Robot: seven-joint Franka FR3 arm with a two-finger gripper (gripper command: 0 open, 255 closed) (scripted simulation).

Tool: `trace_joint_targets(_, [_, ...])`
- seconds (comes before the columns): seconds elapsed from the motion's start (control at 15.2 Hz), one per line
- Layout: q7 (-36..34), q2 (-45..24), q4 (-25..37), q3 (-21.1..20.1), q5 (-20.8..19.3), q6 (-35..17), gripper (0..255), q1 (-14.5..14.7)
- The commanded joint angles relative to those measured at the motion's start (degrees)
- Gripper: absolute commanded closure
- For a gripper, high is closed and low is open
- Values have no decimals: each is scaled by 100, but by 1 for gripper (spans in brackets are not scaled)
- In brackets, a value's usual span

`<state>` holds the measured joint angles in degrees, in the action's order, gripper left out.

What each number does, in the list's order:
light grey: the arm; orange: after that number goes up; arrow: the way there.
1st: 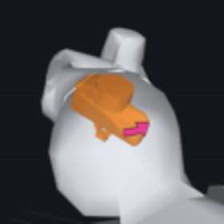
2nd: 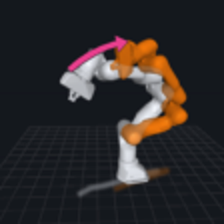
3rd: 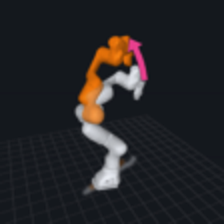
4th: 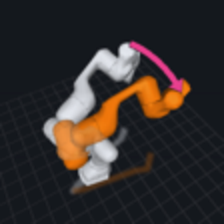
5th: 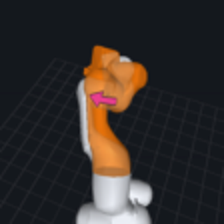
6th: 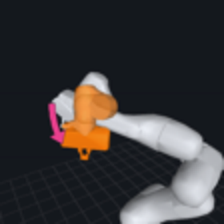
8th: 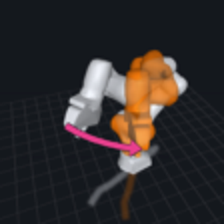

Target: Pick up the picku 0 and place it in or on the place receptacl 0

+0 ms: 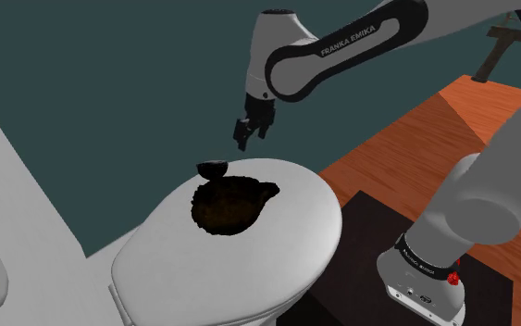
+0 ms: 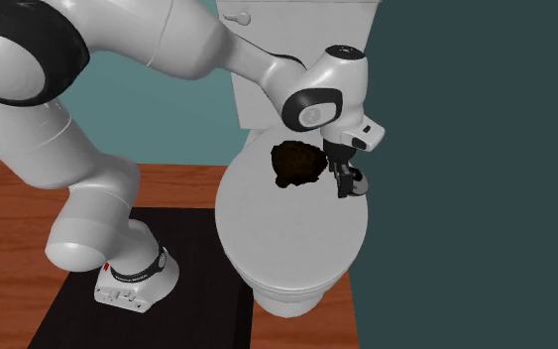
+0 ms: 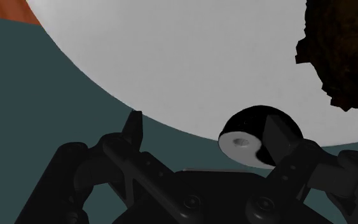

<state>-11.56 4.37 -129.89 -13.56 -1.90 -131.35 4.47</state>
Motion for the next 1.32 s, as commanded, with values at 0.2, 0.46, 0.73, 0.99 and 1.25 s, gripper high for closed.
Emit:
trace_joint_targets(0.2, [-415,-921,590,-152,-247,-482,0,136])
trace_joint_targets(0.46, [-486,-1145,535,-130,-351,-752,0,150])
trace_joint_targets(0.73, [-557,-1358,503,-106,-454,-987,0,164])
trace_joint_targets(0.99, [-557,-1358,503,-106,-454,-987,0,164])
trace_joint_targets(1.25, [-557,-1355,500,-106,-453,-987,255,164])
